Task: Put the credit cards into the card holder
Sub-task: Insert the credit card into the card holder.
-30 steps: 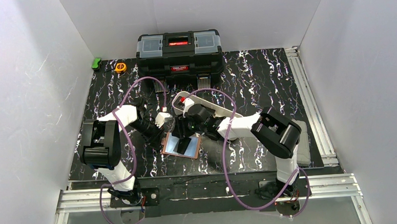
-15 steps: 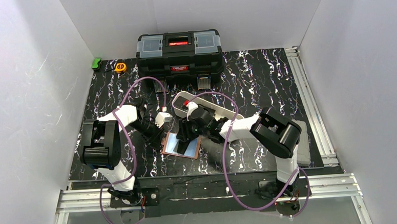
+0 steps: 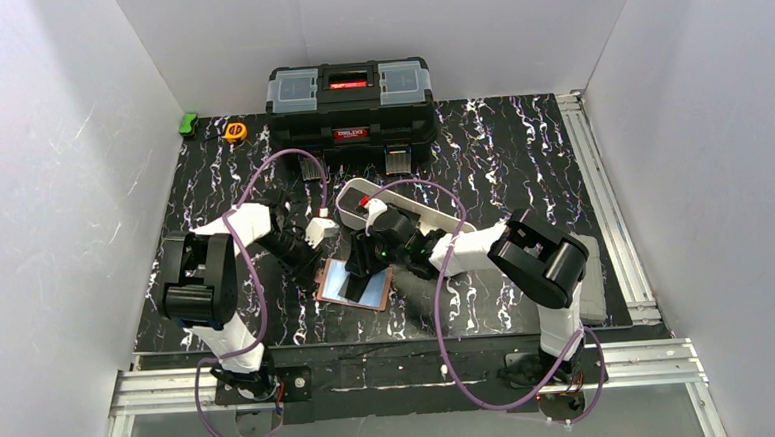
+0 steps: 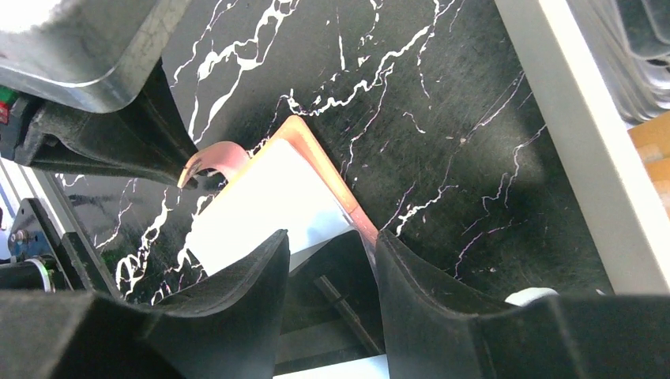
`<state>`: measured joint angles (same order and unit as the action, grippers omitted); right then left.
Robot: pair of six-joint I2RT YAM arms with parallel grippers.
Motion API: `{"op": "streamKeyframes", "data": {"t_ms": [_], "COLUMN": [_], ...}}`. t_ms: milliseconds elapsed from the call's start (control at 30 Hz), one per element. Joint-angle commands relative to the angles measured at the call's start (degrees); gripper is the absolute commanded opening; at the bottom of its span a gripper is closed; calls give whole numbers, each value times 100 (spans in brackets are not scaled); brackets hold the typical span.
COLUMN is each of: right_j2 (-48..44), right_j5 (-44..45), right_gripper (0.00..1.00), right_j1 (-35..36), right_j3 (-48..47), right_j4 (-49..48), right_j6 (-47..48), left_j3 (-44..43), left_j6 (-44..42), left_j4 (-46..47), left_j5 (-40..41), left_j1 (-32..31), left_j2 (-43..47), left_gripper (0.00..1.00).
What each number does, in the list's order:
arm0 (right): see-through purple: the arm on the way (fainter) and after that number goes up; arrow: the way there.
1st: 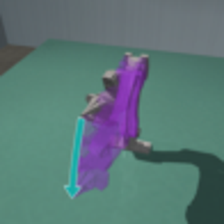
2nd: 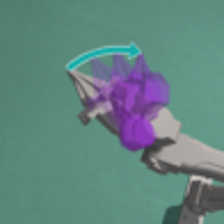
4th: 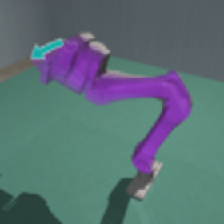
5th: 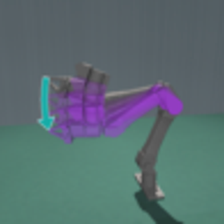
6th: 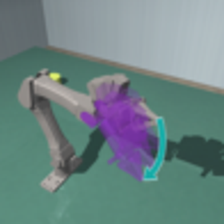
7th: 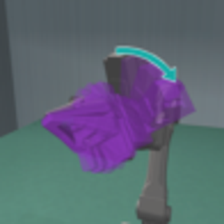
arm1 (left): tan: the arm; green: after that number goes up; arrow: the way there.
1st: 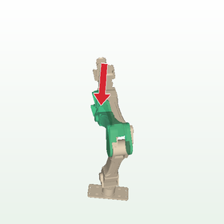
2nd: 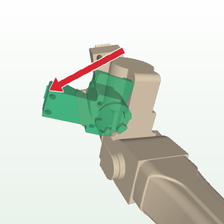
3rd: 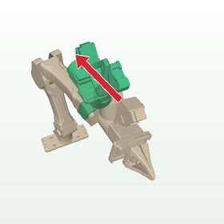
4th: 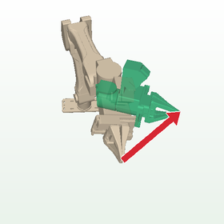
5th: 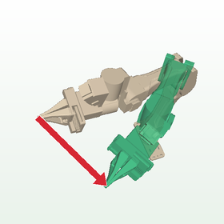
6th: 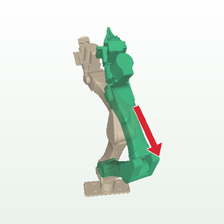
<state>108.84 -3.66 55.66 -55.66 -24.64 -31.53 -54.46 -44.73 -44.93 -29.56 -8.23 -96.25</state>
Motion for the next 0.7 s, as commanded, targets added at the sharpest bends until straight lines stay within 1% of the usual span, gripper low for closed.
{"op": "streamKeyframes", "data": {"t_ms": [0, 367, 633, 667], "right_j2": [-37, -107, -151, -222], "right_j5": [-86, -179, -283, -160], "right_gripper": [51, 50, 50, 52], "right_j1": [106, 273, 357, 358], "right_j3": [-51, -4, -19, 17], "right_j4": [-218, -143, -153, -131], "right_j6": [26, 118, 123, 112], "left_j3": [-141, -320, -171, -188], "left_j6": [-2, 99, 138, 139], "left_j4": [333, 335, 313, 182], "left_j5": [125, 150, 152, 176], "left_j1": [-96, -297, -335, -337], "left_j2": [-251, -469, -312, -164], "left_gripper": [12, 13, 13, 13]}}
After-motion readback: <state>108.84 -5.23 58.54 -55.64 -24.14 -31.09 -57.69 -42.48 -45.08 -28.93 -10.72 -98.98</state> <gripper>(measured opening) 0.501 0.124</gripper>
